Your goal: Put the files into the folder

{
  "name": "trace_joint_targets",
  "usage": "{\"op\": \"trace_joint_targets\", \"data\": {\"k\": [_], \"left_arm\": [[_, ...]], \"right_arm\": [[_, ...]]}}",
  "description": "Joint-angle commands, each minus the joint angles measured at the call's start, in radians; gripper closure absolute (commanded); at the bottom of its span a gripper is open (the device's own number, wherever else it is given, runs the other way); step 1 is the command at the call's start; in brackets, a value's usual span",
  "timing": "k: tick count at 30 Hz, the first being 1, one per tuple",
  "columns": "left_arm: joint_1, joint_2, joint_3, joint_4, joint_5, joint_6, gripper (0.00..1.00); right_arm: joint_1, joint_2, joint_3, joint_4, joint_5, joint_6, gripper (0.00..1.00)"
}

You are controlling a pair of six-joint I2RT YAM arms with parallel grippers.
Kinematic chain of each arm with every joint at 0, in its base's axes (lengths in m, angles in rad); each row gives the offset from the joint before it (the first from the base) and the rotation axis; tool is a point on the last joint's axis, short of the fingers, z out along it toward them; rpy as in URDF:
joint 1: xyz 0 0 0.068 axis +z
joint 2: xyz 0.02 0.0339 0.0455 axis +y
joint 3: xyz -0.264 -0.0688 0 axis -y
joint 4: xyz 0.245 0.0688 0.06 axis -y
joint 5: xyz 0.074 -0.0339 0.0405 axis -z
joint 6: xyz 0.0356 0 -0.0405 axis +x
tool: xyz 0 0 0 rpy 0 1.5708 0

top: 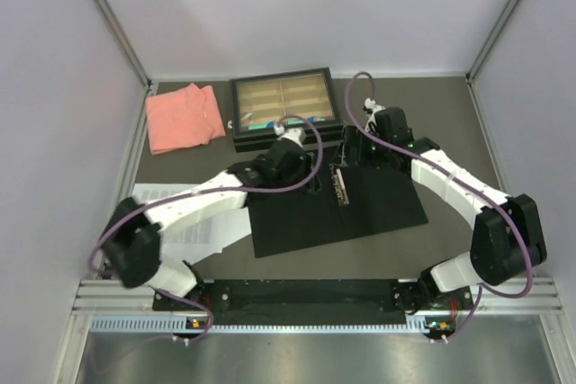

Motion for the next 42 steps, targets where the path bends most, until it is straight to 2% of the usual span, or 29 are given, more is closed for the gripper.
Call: {"op": "trace_joint_targets", "data": {"k": [1, 5, 7, 9, 12, 13, 14, 16, 21, 24, 26, 30, 33, 42], "left_arm": [[0.099, -0.293, -0.062, -0.231, -0.094, -0.008, 0.39], [0.27, -0.5, -0.106, -0.475, -0.208, -0.071, 0.36], [0.355, -0.623, -0.111, -0.568, -0.313, -0.112, 0.24], [0.425, -0.687, -0.116, -0.592, -0.331, -0.14, 0.16], [0.49, -0.719, -0.136, -0.583, -0.309, -0.161, 0.13], [0.505, -0.7, -0.14, -0.586, -0.302, -0.169, 0.13], [0.536, -0.679, -0.143, -0.587, -0.27, -0.172, 0.13], [0.57, -0.616, -0.148, -0.6, -0.245, -0.193, 0.14], [0.701, -0.609, -0.235, -0.511, -0.213, -0.273, 0.15], [0.817, -0.619, -0.332, -0.426, -0.089, -0.308, 0.23], [0.856, -0.614, -0.38, -0.4, -0.068, -0.318, 0.28], [0.881, -0.593, -0.427, -0.357, -0.068, -0.322, 0.28], [0.884, -0.573, -0.473, -0.342, -0.055, -0.341, 0.29], [0.889, -0.568, -0.591, -0.31, -0.041, -0.39, 0.3]], "right_arm": [[0.1, -0.034, -0.037, -0.028, 0.092, 0.002, 0.07], [0.272, 0.026, 0.026, 0.039, 0.167, 0.089, 0.1], [0.356, 0.113, 0.105, 0.065, 0.183, 0.121, 0.11], [0.41, 0.185, 0.184, 0.093, 0.171, 0.129, 0.15], [0.488, 0.361, 0.389, 0.086, 0.161, 0.053, 0.16], [0.502, 0.406, 0.502, 0.075, 0.151, 0.027, 0.16], [0.516, 0.488, 0.555, 0.064, 0.137, -0.015, 0.17], [0.516, 0.555, 0.673, 0.052, 0.096, -0.038, 0.18], [0.518, 0.762, 0.88, 0.076, -0.042, -0.104, 0.23], [0.518, 0.871, 0.998, 0.065, -0.09, -0.129, 0.26], [0.518, 0.926, 1.057, 0.055, -0.104, -0.141, 0.27], [0.518, 1.032, 1.188, 0.059, -0.168, -0.158, 0.27], [0.518, 1.086, 1.218, 0.087, -0.182, -0.147, 0.27], [0.533, 1.138, 1.203, 0.099, -0.236, -0.136, 0.39]]}}
